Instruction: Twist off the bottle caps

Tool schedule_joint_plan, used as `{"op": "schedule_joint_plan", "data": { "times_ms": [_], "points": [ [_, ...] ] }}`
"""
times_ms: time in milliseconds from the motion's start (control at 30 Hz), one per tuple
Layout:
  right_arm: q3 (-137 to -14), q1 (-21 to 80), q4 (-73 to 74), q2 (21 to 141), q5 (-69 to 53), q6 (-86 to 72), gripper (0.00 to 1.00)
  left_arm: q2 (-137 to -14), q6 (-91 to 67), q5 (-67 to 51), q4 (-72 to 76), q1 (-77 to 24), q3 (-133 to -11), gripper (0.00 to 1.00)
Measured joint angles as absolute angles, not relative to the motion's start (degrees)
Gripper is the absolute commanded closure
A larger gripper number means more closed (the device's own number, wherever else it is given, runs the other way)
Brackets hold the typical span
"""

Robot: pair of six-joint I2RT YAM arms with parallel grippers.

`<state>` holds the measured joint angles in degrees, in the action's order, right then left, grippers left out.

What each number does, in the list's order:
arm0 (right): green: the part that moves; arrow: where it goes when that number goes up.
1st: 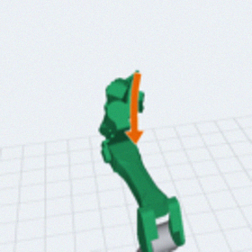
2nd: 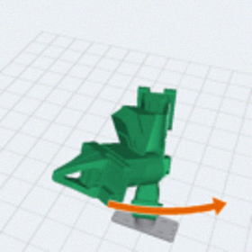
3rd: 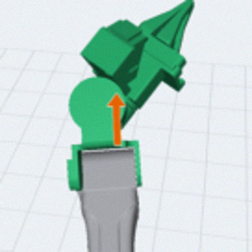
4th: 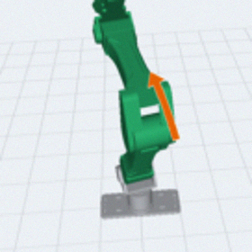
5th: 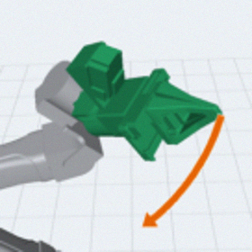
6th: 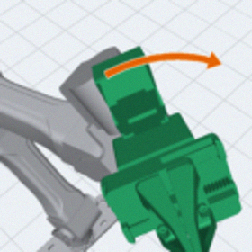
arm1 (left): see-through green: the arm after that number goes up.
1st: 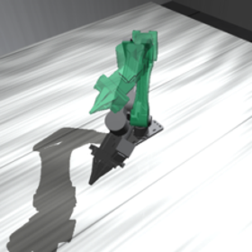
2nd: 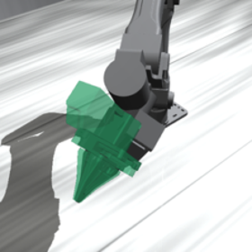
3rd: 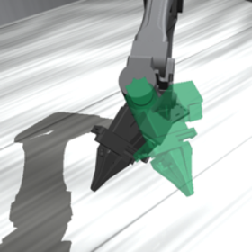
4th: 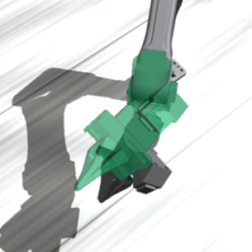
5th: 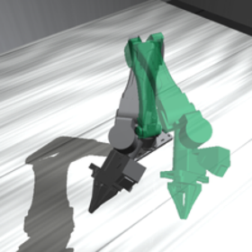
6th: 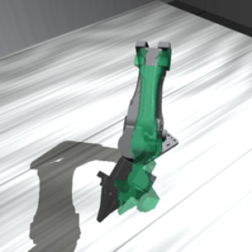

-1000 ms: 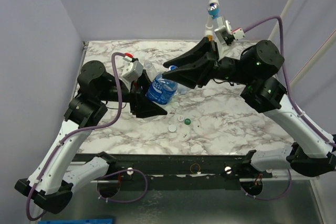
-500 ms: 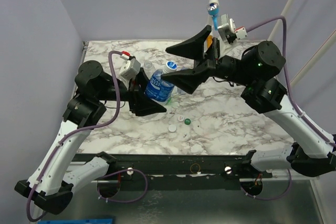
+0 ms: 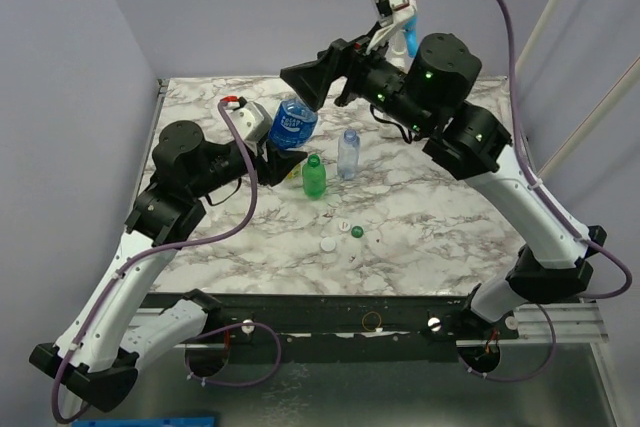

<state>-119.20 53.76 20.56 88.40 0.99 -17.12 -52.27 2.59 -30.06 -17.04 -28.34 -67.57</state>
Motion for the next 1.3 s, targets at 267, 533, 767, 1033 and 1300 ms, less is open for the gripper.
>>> {"op": "schedule_joint_plan", "data": {
  "times_ms": [267, 533, 767, 1033, 1300],
  "points": [
    [-119.72, 53.78, 23.68, 91.59, 4.21, -18.33, 0.14, -53.36, 4.45, -25.50, -17.04, -28.36, -67.57, 0.96],
    [-117.23, 53.78, 22.28, 90.85, 6.52, -18.02, 0.00, -53.93, 6.76, -22.00, -16.91, -28.51, -66.61, 1.00],
    [-110.59, 53.78, 18.55, 88.60, 8.16, -17.67, 0.00, -53.95, 6.83, -21.85, -16.82, -28.64, -66.22, 1.00],
    [-108.51, 53.78, 15.97, 86.13, 8.47, -18.44, 0.17, -53.65, 6.92, -21.30, -16.71, -28.91, -65.43, 1.00],
    [-109.69, 53.78, 15.68, 86.50, 8.40, -20.10, 0.38, -53.45, 6.96, -20.84, -16.49, -29.02, -64.69, 1.00]
  ]
}}
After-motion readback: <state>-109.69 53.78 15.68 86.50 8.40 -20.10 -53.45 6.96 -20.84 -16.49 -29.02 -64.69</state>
